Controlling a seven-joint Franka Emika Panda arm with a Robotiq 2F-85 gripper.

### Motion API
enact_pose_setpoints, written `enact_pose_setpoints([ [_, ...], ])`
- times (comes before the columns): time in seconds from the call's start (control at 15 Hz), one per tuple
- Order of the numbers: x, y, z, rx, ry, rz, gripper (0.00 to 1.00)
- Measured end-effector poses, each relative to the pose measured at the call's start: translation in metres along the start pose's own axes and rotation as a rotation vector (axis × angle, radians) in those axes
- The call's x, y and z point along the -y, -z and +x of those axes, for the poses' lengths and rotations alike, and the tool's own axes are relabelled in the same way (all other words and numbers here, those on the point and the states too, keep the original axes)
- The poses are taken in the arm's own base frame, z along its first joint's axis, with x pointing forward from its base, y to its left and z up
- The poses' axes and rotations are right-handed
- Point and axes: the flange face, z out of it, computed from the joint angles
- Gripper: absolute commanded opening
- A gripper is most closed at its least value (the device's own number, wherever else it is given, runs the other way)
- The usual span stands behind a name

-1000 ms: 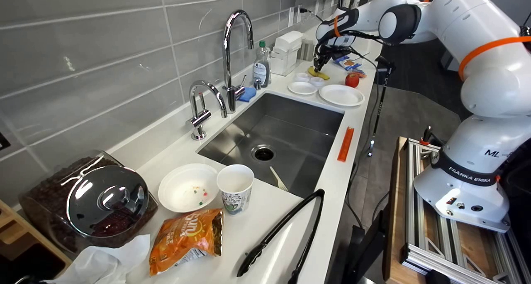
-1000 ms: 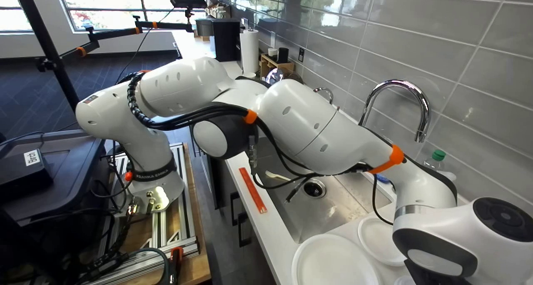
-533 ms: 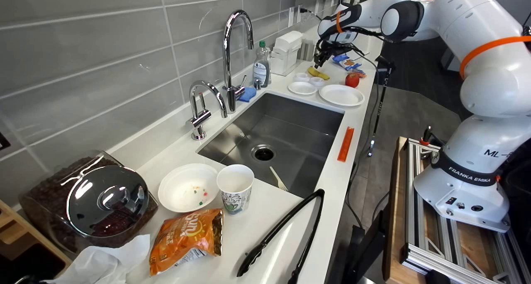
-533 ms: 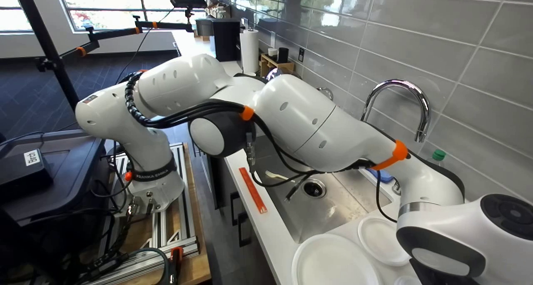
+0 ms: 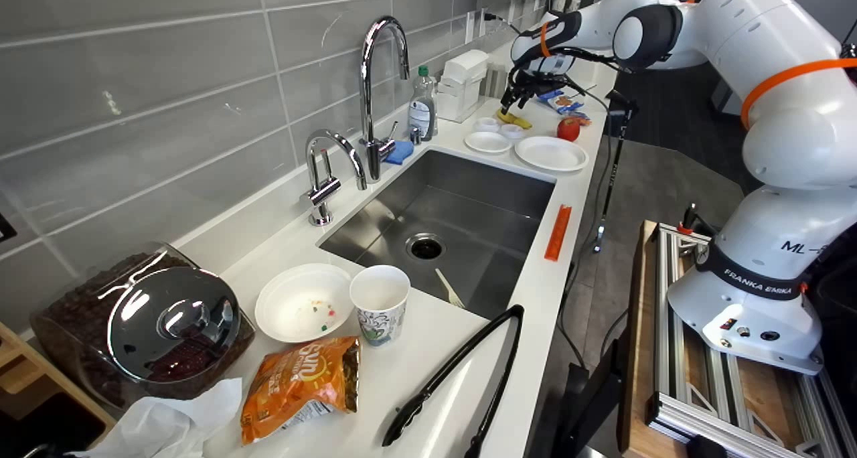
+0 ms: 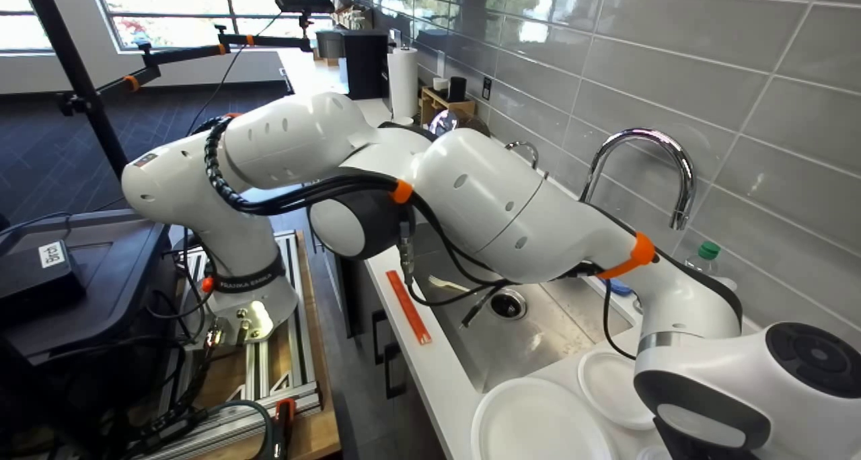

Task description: Put the fruits on the white plate in front

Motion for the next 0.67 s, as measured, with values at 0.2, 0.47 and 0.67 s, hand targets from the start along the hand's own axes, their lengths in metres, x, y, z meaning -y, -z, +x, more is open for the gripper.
enact_pose_setpoints([
  [0.2, 0.001, -0.008, -0.004, 0.01, -0.005, 0.004, 0.98],
  [0.47, 0.0, -0.014, -0.008, 0.016, -0.01, 0.006, 0.9],
  [0.67, -0.001, -0.017, -0.01, 0.019, -0.016, 0.004, 0.79],
])
